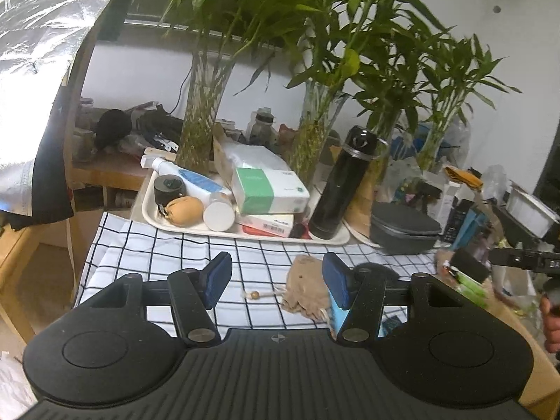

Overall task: Organize soft objects
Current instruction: 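Move both open tools back over the remaining items on the cloth, then close the right tool on the black printed card packet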

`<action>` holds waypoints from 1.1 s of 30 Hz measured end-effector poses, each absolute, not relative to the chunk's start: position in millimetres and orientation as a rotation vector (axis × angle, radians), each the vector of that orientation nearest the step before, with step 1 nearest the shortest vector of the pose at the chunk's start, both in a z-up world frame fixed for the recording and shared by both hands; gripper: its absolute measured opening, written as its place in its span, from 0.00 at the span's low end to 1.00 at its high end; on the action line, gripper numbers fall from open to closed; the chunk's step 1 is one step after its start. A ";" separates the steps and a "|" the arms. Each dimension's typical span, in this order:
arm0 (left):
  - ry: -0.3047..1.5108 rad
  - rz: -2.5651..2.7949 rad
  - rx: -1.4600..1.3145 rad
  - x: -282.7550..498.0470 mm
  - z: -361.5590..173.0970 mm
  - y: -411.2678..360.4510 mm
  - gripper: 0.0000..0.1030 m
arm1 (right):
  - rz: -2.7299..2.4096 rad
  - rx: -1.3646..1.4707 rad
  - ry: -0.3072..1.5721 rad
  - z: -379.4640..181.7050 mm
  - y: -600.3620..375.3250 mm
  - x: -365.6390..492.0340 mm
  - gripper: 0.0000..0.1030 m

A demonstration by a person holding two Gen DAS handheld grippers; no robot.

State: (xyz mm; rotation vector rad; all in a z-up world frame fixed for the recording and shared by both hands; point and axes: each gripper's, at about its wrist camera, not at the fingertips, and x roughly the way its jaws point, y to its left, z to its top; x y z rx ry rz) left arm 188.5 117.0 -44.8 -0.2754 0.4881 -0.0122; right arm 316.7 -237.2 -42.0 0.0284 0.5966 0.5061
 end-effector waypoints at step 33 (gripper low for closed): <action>0.593 -0.082 -0.283 239.2 -66.0 118.5 0.55 | 0.804 -0.118 1.171 -148.0 -185.1 423.6 0.86</action>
